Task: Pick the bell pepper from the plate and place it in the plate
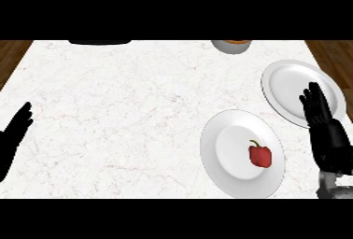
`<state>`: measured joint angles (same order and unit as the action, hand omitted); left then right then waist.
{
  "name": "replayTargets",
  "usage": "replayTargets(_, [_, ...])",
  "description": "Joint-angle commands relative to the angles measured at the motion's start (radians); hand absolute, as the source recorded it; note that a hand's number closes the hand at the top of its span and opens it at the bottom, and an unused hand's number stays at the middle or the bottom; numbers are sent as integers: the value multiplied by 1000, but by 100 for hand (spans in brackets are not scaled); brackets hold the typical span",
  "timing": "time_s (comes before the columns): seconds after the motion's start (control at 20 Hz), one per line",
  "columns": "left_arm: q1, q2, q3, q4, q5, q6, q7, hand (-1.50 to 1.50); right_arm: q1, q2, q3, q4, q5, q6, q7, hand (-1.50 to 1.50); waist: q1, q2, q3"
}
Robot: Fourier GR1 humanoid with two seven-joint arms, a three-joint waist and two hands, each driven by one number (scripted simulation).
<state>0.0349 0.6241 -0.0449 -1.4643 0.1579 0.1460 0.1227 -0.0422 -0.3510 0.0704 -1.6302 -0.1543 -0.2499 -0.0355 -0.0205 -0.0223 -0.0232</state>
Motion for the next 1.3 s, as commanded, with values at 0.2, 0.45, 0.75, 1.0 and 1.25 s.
replayTargets(0.2, [5, -260, -95, 42, 77, 44, 53, 0, -74, -165, -259, -39, -219, 236, -185, 150, -11, 24, 25])
replayTargets(0.45, [-9, -337, -135, 11, 138, -3, 55, 0, -6, -139, -373, 183, -12, -14, -330, -150, 9, 29, 26])
replayTargets(0.75, [30, -397, -187, 10, 87, 25, 54, 0, 149, -87, -459, 236, -156, 240, -669, -150, 12, 21, 24])
replayTargets(1.0, [2, -431, -181, 29, 64, 26, 60, 0, 172, -183, -444, 176, -62, 262, -536, -150, 16, 21, 23])
replayTargets(1.25, [-47, -393, -136, 27, 90, 15, 87, 0, 294, -292, -291, 95, 154, 286, -439, -150, 11, 21, 21])
